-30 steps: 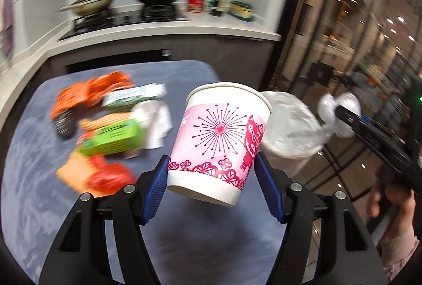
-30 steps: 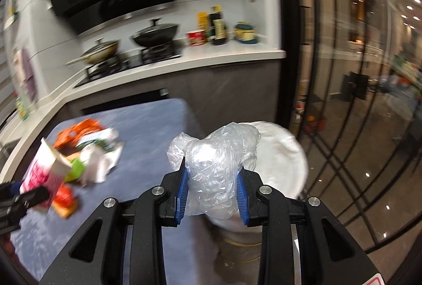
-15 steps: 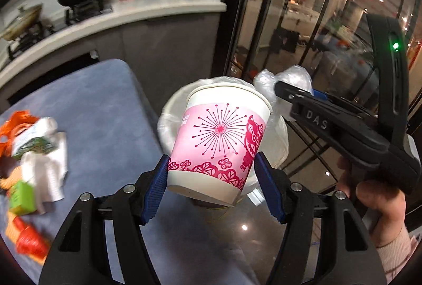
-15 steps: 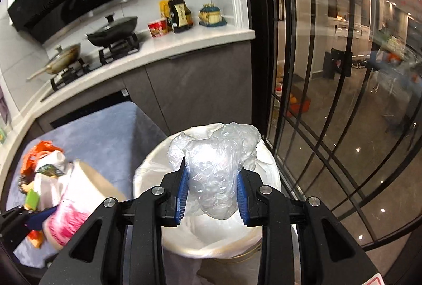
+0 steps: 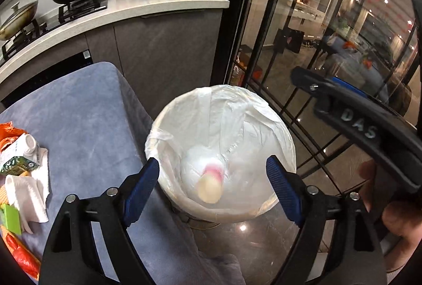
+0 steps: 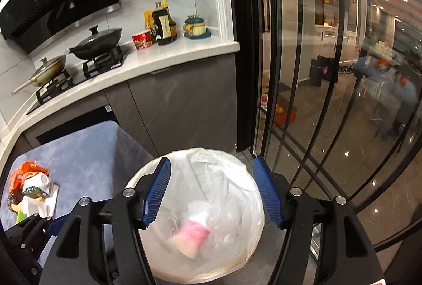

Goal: Collect trash
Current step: 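Carry the pink cup and clear bag to the bin and release both, then return both tools to the table and grasp the red plastic bag with the right tool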

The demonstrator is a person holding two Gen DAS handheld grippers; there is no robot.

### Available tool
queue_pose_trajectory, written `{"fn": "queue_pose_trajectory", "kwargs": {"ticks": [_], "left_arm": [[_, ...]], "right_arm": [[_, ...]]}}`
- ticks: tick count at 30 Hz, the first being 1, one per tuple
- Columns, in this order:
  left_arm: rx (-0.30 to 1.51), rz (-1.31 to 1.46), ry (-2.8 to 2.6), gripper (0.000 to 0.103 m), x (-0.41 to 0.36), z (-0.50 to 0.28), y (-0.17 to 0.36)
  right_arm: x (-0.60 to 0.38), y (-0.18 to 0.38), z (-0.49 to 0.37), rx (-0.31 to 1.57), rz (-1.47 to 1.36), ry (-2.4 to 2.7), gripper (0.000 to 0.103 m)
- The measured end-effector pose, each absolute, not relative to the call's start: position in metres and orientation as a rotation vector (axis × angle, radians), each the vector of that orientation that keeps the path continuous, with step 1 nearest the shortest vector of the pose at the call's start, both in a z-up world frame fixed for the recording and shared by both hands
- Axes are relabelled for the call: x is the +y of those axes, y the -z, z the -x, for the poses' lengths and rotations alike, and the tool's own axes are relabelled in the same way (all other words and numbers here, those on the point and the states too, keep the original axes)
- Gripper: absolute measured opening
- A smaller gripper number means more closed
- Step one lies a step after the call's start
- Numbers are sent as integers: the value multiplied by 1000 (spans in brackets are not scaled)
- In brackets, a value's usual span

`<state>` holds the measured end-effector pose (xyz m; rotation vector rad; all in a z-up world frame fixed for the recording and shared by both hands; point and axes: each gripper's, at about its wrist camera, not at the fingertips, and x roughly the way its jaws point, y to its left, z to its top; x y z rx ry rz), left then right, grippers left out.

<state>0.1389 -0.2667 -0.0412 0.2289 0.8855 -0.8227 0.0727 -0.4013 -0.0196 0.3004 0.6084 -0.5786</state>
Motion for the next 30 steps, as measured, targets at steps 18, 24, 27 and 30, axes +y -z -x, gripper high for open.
{"fn": "queue_pose_trajectory", "kwargs": {"ticks": [18, 24, 27, 30], "left_arm": [[822, -76, 525, 91, -111, -145, 6], [852, -40, 361, 92, -33, -149, 15], [872, -14, 300, 92, 7, -149, 20], [900, 22, 246, 92, 44, -154, 26]], "right_arm": [[-299, -12, -50, 549, -231, 389, 73], [-242, -4, -59, 587, -221, 266, 73], [-211, 3, -65, 617, -205, 205, 73], [-178, 11, -72, 650, -184, 141, 73]]}}
